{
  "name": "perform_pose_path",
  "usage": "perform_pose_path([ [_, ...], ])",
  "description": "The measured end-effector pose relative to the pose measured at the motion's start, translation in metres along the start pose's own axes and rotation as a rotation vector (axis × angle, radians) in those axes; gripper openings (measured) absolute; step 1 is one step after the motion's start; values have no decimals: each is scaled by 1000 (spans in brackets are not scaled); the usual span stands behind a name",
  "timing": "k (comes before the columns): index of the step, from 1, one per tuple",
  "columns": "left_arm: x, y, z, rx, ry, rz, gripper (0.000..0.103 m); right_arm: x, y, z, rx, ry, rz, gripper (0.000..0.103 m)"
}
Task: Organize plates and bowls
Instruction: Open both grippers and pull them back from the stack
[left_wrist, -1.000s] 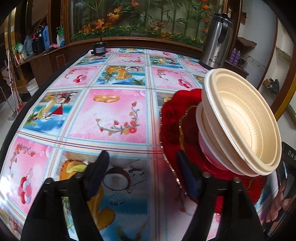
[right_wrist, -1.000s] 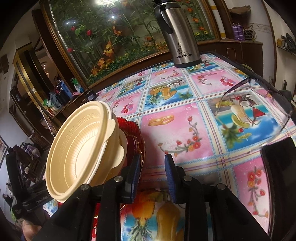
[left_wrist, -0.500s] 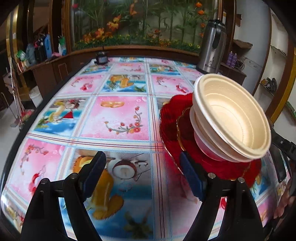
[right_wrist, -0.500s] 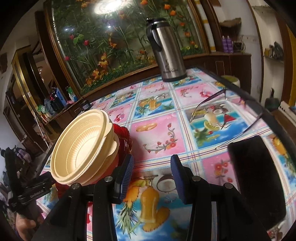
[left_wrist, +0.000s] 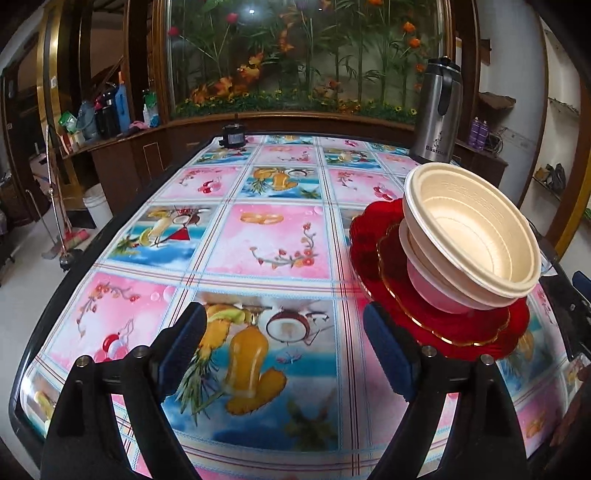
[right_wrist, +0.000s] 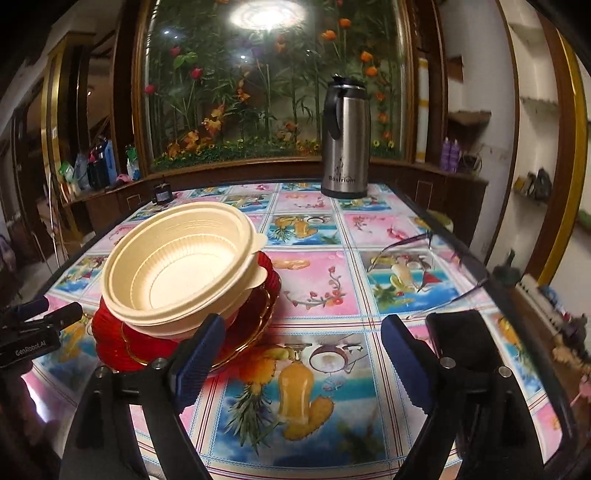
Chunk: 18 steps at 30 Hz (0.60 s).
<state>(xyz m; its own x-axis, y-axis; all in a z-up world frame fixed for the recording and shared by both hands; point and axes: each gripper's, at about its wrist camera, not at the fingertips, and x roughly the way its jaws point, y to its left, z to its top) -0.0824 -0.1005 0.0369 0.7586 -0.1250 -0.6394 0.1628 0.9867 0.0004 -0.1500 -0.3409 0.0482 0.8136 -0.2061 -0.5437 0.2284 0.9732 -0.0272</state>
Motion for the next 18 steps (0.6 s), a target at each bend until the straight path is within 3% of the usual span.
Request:
perform_pose_path([
  [2, -3, 0, -2, 9, -11, -12, 87, 0, 5, -1, -17, 1, -9, 93],
  [9, 3, -10, -1, 76, 55, 63, 87, 0, 16, -1, -72, -11, -53, 96],
  [18, 2, -23, -5, 168, 57, 149, 87, 2, 19, 0, -84, -3, -75, 100],
])
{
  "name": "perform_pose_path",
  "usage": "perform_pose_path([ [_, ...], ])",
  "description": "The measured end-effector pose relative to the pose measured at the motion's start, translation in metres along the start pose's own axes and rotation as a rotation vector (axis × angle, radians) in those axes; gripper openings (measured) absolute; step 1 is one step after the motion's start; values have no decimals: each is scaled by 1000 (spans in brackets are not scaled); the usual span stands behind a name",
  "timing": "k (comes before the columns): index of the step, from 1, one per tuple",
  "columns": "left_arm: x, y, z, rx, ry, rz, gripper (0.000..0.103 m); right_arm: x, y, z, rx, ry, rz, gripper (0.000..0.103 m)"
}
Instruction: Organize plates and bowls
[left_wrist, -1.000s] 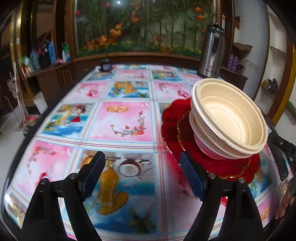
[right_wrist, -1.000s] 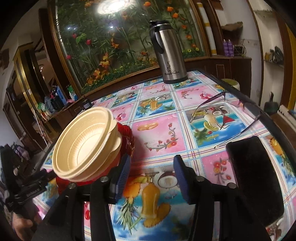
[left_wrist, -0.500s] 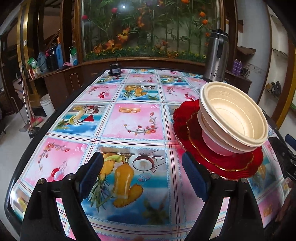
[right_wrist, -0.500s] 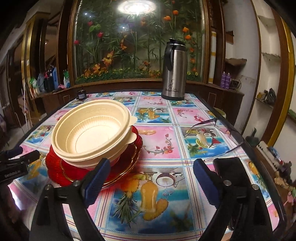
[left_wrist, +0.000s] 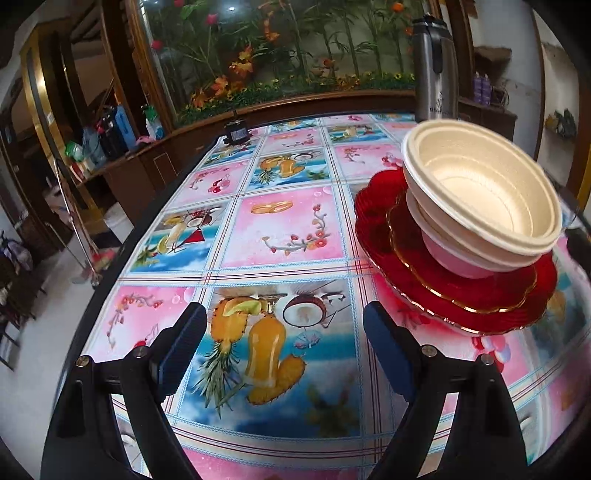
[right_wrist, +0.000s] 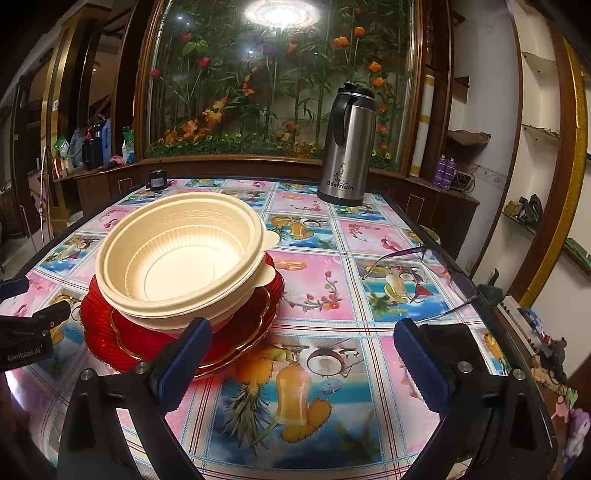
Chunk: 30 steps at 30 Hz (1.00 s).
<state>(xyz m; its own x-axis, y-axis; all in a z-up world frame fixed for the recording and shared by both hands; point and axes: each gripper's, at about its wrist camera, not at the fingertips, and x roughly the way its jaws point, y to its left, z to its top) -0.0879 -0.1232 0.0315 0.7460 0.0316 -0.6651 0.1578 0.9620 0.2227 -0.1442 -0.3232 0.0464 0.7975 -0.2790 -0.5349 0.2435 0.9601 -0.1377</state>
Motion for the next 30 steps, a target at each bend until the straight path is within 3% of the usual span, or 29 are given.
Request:
perform_pose_path([
  [5, 2, 0, 0, 21, 20, 37, 87, 0, 0, 0, -2, -1, -12, 101],
  [30, 4, 5, 0, 19, 44, 35, 87, 4, -3, 0, 9, 18, -26, 102],
])
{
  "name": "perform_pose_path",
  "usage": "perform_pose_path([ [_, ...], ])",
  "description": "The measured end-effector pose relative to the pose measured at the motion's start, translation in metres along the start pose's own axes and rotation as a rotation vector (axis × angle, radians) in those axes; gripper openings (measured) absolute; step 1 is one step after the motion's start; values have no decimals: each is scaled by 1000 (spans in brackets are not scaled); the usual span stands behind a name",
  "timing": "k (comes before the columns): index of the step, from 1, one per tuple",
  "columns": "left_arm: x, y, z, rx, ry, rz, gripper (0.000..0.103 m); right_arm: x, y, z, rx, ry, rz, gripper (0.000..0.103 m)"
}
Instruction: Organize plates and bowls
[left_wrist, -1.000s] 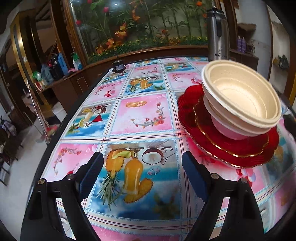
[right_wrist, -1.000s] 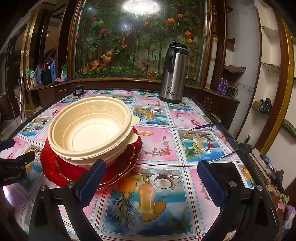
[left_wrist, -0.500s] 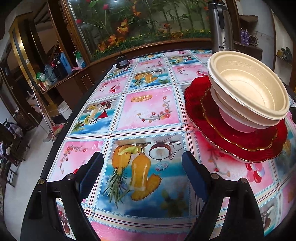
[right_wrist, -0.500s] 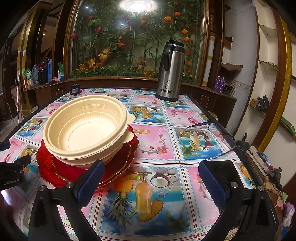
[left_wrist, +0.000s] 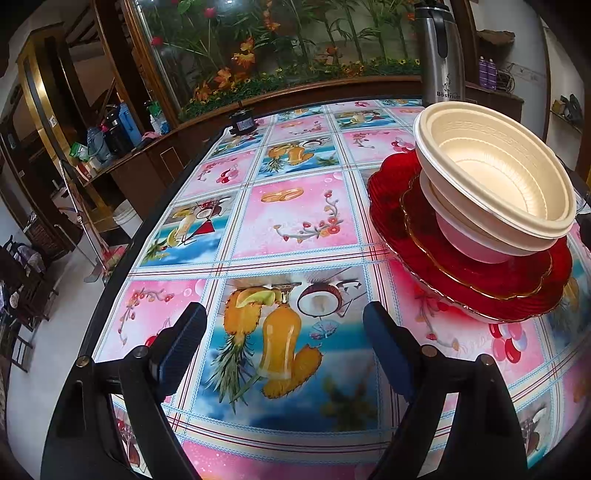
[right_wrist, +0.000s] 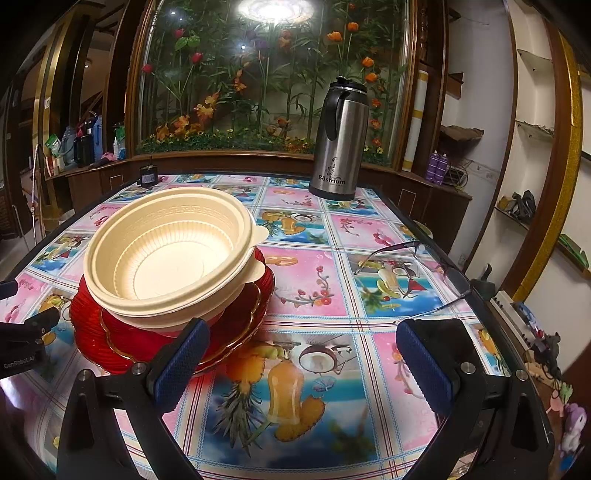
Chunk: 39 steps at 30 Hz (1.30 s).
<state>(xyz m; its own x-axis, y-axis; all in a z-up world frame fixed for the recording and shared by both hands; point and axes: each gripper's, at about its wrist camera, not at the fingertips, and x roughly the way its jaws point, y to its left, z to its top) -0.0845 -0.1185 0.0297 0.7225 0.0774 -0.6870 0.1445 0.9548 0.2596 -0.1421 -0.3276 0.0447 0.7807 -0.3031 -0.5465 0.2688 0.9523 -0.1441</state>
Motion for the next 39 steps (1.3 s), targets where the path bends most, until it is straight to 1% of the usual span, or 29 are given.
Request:
perform_pose_path([
  [34, -2, 2, 0, 8, -2, 11, 87, -1, -3, 0, 0, 0, -4, 102],
  [37, -1, 1, 0, 19, 3, 14, 87, -1, -3, 0, -1, 0, -4, 102],
  [39, -3, 3, 0, 16, -8, 33, 87, -1, -4, 0, -2, 0, -4, 102],
])
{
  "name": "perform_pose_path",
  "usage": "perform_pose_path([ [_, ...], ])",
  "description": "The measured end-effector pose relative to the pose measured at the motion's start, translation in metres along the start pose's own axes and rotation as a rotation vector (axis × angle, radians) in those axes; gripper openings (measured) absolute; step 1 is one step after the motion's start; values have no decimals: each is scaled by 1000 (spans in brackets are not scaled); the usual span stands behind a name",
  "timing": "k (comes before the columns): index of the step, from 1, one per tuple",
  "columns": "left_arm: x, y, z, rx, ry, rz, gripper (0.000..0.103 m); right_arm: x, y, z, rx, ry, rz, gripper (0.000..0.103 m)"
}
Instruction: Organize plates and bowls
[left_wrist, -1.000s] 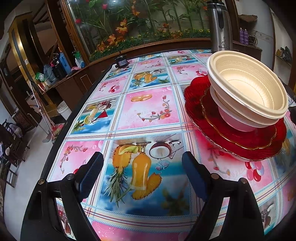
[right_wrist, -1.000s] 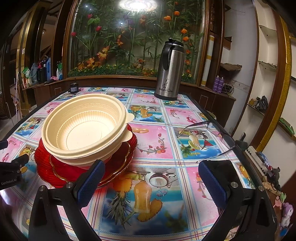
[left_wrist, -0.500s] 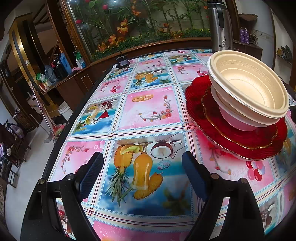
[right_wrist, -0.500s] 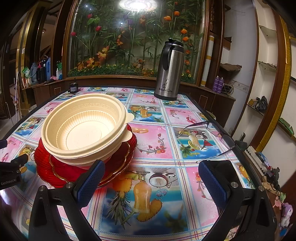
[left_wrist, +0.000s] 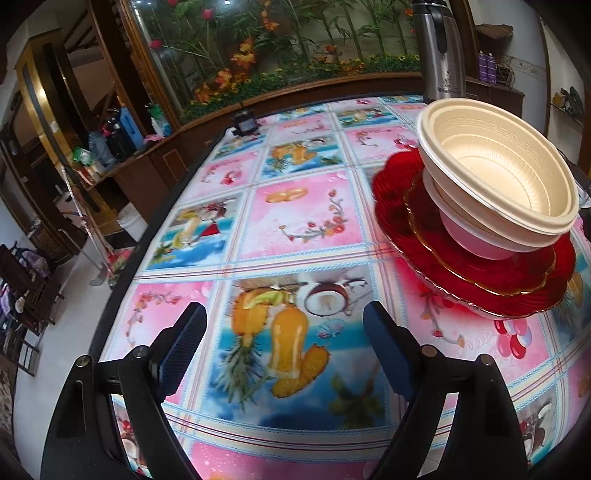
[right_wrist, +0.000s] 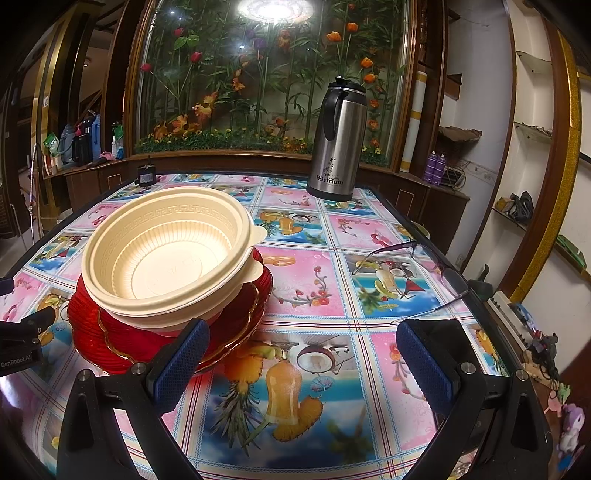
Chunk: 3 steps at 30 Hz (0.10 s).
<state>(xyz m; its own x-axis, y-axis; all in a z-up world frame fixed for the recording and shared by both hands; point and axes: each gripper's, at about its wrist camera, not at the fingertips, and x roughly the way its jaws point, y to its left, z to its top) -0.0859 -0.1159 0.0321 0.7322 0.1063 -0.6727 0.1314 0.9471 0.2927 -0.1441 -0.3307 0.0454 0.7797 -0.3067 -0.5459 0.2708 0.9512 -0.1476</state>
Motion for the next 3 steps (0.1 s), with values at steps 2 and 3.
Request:
perform_pose_path([
  [2, 0, 2, 0, 0, 1, -12, 87, 0, 1, 0, 1, 1, 0, 102],
  [3, 2, 2, 0, 0, 5, -16, 87, 0, 1, 0, 1, 1, 0, 102],
])
